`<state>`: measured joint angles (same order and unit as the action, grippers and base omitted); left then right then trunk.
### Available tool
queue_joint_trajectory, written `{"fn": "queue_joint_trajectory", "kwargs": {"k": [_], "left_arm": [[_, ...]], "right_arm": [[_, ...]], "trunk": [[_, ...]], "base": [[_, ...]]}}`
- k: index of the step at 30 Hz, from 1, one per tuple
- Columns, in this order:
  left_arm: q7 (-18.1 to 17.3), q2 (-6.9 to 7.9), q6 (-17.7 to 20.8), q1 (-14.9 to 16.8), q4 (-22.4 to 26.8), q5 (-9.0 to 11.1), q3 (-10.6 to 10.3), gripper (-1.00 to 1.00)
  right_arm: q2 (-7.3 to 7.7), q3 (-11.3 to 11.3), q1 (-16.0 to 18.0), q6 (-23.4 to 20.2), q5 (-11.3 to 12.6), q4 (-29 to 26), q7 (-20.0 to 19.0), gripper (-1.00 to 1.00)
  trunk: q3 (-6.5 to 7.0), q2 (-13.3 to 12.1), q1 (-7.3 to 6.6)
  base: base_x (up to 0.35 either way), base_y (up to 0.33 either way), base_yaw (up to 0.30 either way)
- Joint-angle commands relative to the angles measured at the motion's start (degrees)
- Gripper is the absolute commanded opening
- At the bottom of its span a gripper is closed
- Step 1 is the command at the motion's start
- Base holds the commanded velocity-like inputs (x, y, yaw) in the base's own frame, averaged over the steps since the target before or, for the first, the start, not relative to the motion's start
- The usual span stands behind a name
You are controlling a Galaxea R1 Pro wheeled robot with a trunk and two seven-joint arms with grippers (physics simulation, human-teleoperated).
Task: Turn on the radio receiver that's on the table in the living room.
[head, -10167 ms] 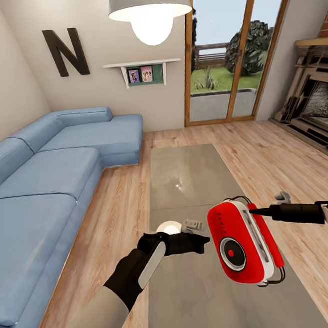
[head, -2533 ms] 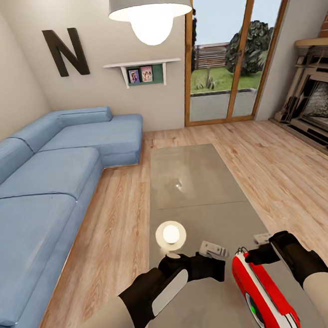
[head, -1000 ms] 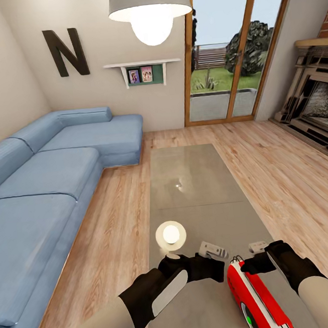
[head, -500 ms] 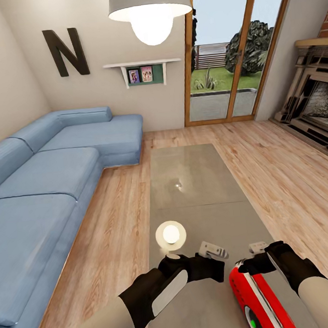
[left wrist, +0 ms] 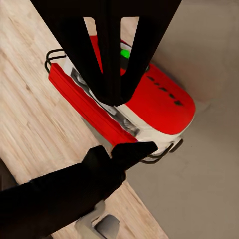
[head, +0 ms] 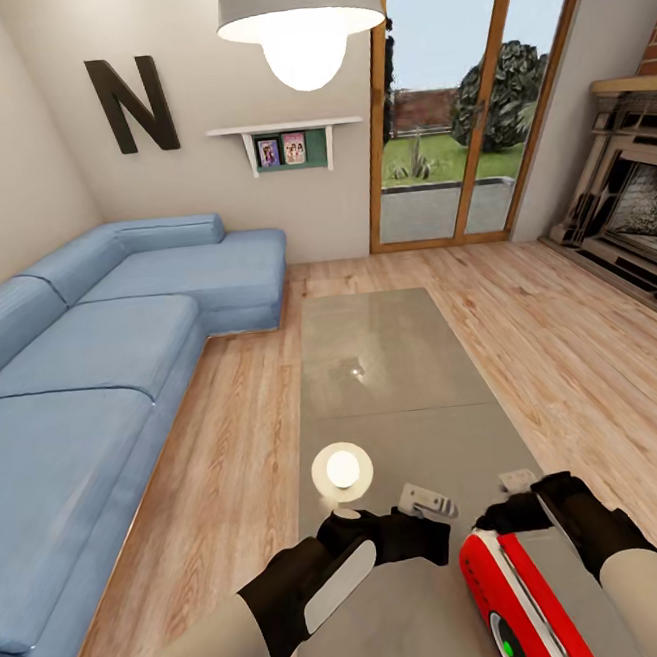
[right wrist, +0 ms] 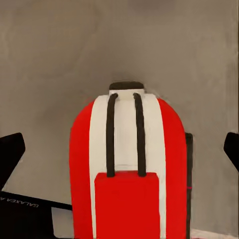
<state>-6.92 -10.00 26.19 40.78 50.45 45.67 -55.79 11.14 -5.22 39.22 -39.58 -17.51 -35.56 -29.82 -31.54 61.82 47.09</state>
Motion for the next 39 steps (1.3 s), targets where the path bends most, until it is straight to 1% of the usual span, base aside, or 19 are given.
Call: {"fn": "queue_joint_trajectory", "kwargs": {"k": [1, 2, 5, 8, 9, 10, 11, 12, 13, 15, 16, 19, 23, 27, 28, 29, 33, 37, 39], "left_arm": [[0.0, 0.00, 0.0, 0.0, 0.0, 0.0, 0.0, -1.00], [0.0, 0.00, 0.0, 0.0, -0.1, 0.1, 0.0, -1.00], [0.0, 0.00, -0.1, 0.0, -0.1, 0.3, 0.0, -1.00], [-0.1, 0.00, -0.1, 0.0, -0.2, 0.5, 0.0, -1.00], [-0.1, 0.00, -0.1, 0.0, -0.3, 0.5, 0.1, -1.00], [-0.1, 0.00, -0.1, 0.0, -0.3, 0.5, 0.1, -1.00], [-0.1, 0.00, -0.1, 0.0, -0.3, 0.5, 0.1, -1.00], [-0.1, 0.00, -0.1, 0.0, -0.4, 0.5, 0.1, -1.00], [-0.2, 0.00, -0.1, 0.0, -0.4, 0.6, 0.1, -1.00], [-0.2, 0.00, -0.1, 0.0, -0.4, 0.6, 0.1, -1.00], [-0.2, 0.00, -0.1, 0.0, -0.4, 0.6, 0.0, -1.00], [-0.2, 0.00, -0.1, 0.0, -0.4, 0.6, 0.1, -1.00], [-0.1, 0.00, 0.0, 0.0, -0.4, 0.6, 0.1, -1.00], [-0.2, 0.00, 0.2, 0.1, -0.4, 1.0, 0.1, -1.00], [-0.1, 0.00, 0.2, 0.1, -0.4, 1.2, 0.1, -1.00], [0.0, 0.00, 0.2, 0.1, -0.4, 2.4, 0.1, -1.00], [0.0, 0.13, 0.3, 0.1, -0.4, 4.6, 0.2, -1.00], [-0.1, 0.15, 0.4, 0.1, -0.4, 5.1, 0.2, -1.00], [-0.2, 0.15, 0.2, 0.0, -0.5, 5.2, 0.2, -1.00]], "right_arm": [[0.12, 0.0, 0.0, -0.1, 0.0, -1.2, 0.0, 1.00], [0.39, 0.0, 0.0, -0.5, 0.2, -4.0, 0.0, 1.00], [0.89, -0.4, 0.0, -1.0, 0.4, -6.8, -0.3, 1.00], [2.62, -2.9, 0.0, -2.4, 0.7, -7.9, -2.6, 1.00], [3.39, -4.3, 0.0, -2.8, 0.6, -8.0, -4.5, 1.00], [3.72, -4.7, 0.0, -2.9, 0.6, -8.1, -5.3, 1.00], [4.50, -5.7, 0.0, -2.9, 0.6, -8.1, -7.2, 1.00], [5.44, -6.5, 0.0, -3.0, 0.6, -8.2, -9.2, 1.00], [6.95, -7.2, -0.1, -3.0, 0.6, -8.2, -12.5, 1.00], [8.63, -7.6, -0.2, -3.0, 0.5, -8.2, -16.4, 1.00], [9.21, -7.8, -0.2, -3.0, 0.5, -8.1, -17.6, 1.00], [10.37, -7.9, -0.4, -3.0, 0.4, -7.8, -19.1, 1.00], [13.31, -8.0, -0.9, -2.9, 0.5, -7.5, -19.8, 1.00], [15.77, -8.0, -0.5, -2.8, 0.6, -7.4, -19.9, 1.00], [15.97, -8.0, -0.5, -2.7, 0.6, -7.4, -19.9, 1.00], [16.48, -8.0, -0.5, -2.7, 0.6, -7.4, -19.9, 1.00], [16.82, -8.0, -0.5, -3.0, 0.6, -7.2, -19.9, 1.00], [16.95, -8.5, -0.5, -3.1, 0.7, -6.3, -19.9, 1.00], [17.04, -9.5, -0.5, -3.0, 0.8, -6.2, -19.9, 1.00]], "trunk": [[0.00, 0.0, 0.00], [0.00, 0.0, 0.00], [0.00, 0.0, 0.00], [0.00, 0.0, 0.00], [0.00, 0.0, 0.00], [0.00, 0.0, 0.00], [0.00, 0.0, 0.00], [0.00, 0.0, 0.00], [0.00, 0.0, 0.00], [0.00, 0.0, 0.00], [0.00, 0.0, 0.00], [0.00, 0.0, 0.00], [0.00, 0.0, 0.00], [0.00, 0.0, 0.00], [0.00, 0.0, 0.00], [0.00, 0.0, 0.00], [0.00, 0.0, 0.00], [0.00, 0.0, 0.00], [0.00, 0.0, 0.00]], "base": [[0.000, 0.000, 0.000], [0.000, 0.000, 0.000], [0.000, 0.000, 0.000], [0.000, 0.000, 0.000], [0.000, 0.000, 0.000], [0.000, 0.000, 0.000], [0.000, 0.000, 0.000], [0.000, 0.000, 0.000], [0.000, 0.000, 0.000], [0.000, 0.000, 0.000], [0.000, 0.000, 0.000], [0.000, 0.000, 0.000], [0.000, 0.000, 0.000], [0.000, 0.000, 0.000], [0.000, 0.000, 0.000], [0.000, 0.000, 0.000], [0.000, 0.000, 0.000], [0.000, 0.000, 0.000], [0.000, 0.000, 0.000]]}}
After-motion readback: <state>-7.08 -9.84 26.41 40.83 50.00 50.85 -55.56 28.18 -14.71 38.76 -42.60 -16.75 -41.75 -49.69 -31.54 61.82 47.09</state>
